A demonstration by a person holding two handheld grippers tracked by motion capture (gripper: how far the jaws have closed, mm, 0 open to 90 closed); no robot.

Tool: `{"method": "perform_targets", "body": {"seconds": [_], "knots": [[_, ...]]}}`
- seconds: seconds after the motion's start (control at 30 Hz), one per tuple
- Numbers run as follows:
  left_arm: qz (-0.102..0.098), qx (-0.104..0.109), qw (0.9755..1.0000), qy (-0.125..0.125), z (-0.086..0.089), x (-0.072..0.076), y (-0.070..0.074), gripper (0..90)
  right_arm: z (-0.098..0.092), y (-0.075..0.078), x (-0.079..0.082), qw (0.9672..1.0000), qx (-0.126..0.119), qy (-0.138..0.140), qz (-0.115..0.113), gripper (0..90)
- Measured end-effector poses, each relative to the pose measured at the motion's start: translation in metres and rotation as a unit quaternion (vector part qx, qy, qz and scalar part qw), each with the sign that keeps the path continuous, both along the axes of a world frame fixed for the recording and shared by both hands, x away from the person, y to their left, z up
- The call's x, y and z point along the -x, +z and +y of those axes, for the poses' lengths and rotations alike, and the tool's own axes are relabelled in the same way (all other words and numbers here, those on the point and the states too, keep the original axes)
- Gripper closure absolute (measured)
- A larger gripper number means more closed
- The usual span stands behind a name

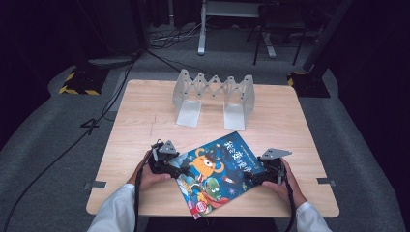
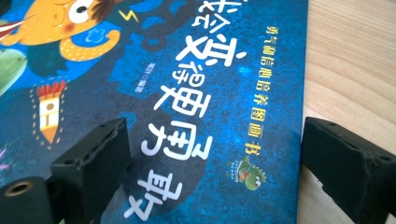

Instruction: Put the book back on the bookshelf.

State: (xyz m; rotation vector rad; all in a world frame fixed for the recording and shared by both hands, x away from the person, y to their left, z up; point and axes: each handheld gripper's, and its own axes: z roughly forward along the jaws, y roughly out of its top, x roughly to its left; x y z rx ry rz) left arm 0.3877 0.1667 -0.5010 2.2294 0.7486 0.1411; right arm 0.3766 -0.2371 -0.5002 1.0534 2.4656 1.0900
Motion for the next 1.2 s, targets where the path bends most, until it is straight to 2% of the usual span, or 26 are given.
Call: {"method": "perform_targets", "body": {"seconds": [0.1,0.2,0.27,0.3,0.37,0.47,0.53,0.83,0.9,1.0,1.13,1.2], "knots": [[-0.005,0.007,0.9999,0.006,0.005,0.008,-0.002,23.7,-0.007,0.002,0.008,0.9999,0.005,0.004,-0.008,16.5],[-0.005,0.007,0.9999,0.007,0.006,0.016,-0.002,23.7,-0.021,0.001,0.018,0.9998,-0.011,0.014,0.008,16.9],[-0.007,0.01,0.9999,0.005,0.008,0.021,-0.002,23.7,-0.031,-0.001,0.027,0.9997,-0.021,0.015,0.007,17.4],[-0.007,0.009,0.9999,0.007,0.009,0.024,-0.002,23.7,-0.036,-0.001,0.033,0.9997,-0.019,0.016,0.008,18.7],[-0.007,0.011,0.9999,0.008,0.009,0.028,-0.003,23.7,-0.039,-0.001,0.041,0.9998,0.0,0.021,-0.005,19.8],[-0.007,0.01,0.9999,0.009,0.012,0.036,-0.003,23.7,-0.036,-0.002,0.045,0.9995,0.012,0.024,-0.014,19.7],[-0.008,0.009,0.9999,0.009,0.013,0.039,-0.003,23.6,-0.03,-0.002,0.043,0.9993,0.026,0.018,-0.021,17.0],[-0.006,0.01,0.9999,-0.009,0.019,0.051,-0.003,22.3,-0.017,-0.001,0.017,0.9993,0.034,-0.009,-0.014,15.1],[-0.006,0.011,0.9999,-0.005,0.021,0.058,-0.003,22.3,-0.01,-0.001,0.0,0.999,0.037,-0.022,-0.015,15.4],[-0.007,0.009,0.9999,0.0,0.023,0.066,-0.003,22.4,-0.005,0.001,-0.009,0.9988,0.044,-0.016,-0.014,15.3],[-0.007,0.009,0.9999,-0.001,0.027,0.075,-0.003,22.4,0.001,0.002,-0.016,0.9982,0.052,-0.021,-0.019,16.1],[-0.007,0.008,0.9999,-0.002,0.029,0.078,-0.003,22.5,0.003,0.003,-0.014,0.998,0.055,-0.023,-0.019,20.8]]}}
